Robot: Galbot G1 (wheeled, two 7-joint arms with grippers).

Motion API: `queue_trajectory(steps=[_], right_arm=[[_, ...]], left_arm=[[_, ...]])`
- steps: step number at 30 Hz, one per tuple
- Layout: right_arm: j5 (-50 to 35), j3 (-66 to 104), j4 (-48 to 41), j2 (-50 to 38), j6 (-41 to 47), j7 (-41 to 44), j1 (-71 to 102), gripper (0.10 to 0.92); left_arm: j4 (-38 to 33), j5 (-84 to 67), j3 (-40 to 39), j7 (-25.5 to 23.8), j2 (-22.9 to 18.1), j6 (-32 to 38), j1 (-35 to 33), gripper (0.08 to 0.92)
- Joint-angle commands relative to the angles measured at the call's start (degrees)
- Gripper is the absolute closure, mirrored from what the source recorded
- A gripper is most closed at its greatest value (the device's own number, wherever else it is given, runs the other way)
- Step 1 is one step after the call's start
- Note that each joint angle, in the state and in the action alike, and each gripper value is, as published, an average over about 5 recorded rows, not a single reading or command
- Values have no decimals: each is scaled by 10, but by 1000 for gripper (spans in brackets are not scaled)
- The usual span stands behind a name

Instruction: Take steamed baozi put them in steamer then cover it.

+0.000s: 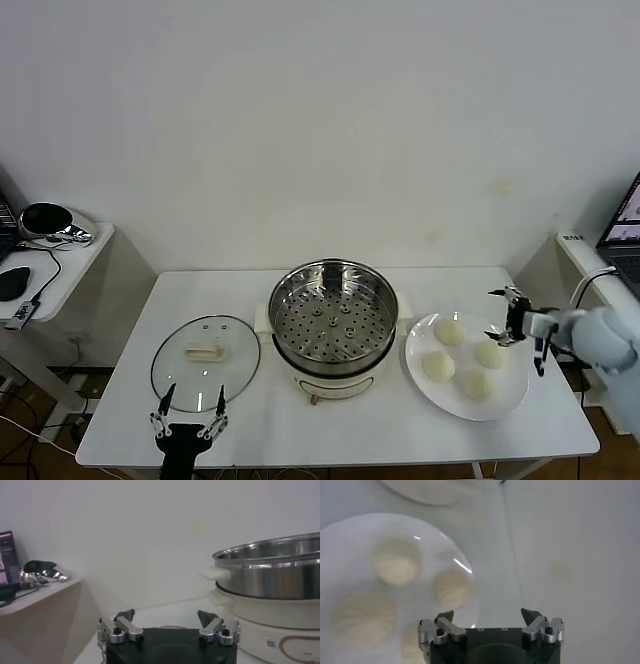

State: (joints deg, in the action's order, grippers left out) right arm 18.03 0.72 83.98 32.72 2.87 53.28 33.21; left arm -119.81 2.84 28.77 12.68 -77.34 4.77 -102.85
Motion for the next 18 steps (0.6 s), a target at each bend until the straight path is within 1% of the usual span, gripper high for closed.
queue_trajectory(steps=[1, 7, 18], right_arm=[[-5, -214, -93, -13, -36, 104, -208, 203], [-3, -261, -141, 46, -52, 110, -238, 203], [19, -302, -202, 111, -48, 94, -247, 203]], left_arm=[[-2, 4, 9, -1, 1, -1, 2, 177], [-2, 5, 14, -3, 2, -2, 3, 177], [3, -2, 22, -7, 3, 0, 8, 177]])
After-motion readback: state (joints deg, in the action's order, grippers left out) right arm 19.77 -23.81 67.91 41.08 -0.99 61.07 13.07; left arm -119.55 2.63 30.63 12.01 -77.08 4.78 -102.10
